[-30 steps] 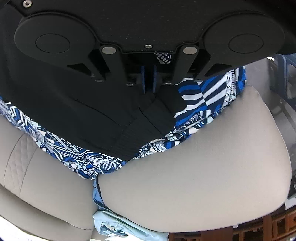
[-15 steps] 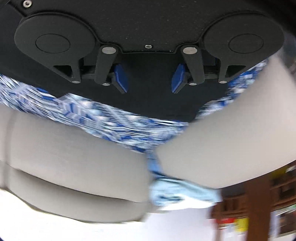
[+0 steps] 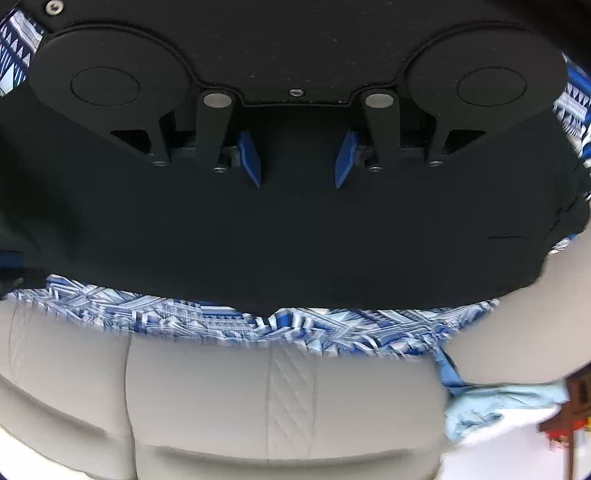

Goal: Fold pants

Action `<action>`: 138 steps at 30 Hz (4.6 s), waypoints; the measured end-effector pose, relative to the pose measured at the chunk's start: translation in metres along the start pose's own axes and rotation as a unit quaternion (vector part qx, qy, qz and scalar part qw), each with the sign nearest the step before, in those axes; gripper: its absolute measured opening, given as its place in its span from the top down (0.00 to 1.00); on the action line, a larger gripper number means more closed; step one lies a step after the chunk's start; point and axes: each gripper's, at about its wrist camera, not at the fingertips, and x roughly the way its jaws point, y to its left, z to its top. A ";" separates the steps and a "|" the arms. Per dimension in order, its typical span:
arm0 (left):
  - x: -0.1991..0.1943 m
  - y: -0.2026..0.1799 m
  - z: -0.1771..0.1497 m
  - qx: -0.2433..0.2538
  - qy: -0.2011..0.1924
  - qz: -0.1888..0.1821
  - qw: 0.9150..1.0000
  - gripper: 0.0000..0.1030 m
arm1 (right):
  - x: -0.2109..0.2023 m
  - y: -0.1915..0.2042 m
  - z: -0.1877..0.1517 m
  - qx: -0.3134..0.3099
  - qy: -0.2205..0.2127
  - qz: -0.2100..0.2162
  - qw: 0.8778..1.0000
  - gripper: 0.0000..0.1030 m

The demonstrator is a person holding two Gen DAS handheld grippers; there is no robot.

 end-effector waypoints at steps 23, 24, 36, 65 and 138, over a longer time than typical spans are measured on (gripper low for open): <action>-0.035 0.031 -0.045 0.004 -0.030 -0.036 0.999 0.57 | 0.159 0.183 0.046 -0.132 0.087 0.033 0.987 0.98; -0.036 0.036 -0.042 0.001 -0.023 -0.045 0.999 0.57 | 0.157 0.177 0.051 -0.117 0.067 0.012 0.991 0.97; -0.035 0.190 -0.008 -0.216 -0.029 0.047 0.975 0.47 | 0.026 0.142 -0.063 -0.121 -0.019 0.059 0.991 0.61; -0.005 0.206 -0.012 -0.227 0.007 0.212 0.951 0.96 | -0.034 -0.008 -0.053 0.012 -0.021 -0.044 0.999 0.52; 0.031 -0.036 0.037 -0.004 0.041 -0.040 0.998 0.19 | -0.131 -0.278 -0.048 0.210 -0.092 -0.286 0.930 0.68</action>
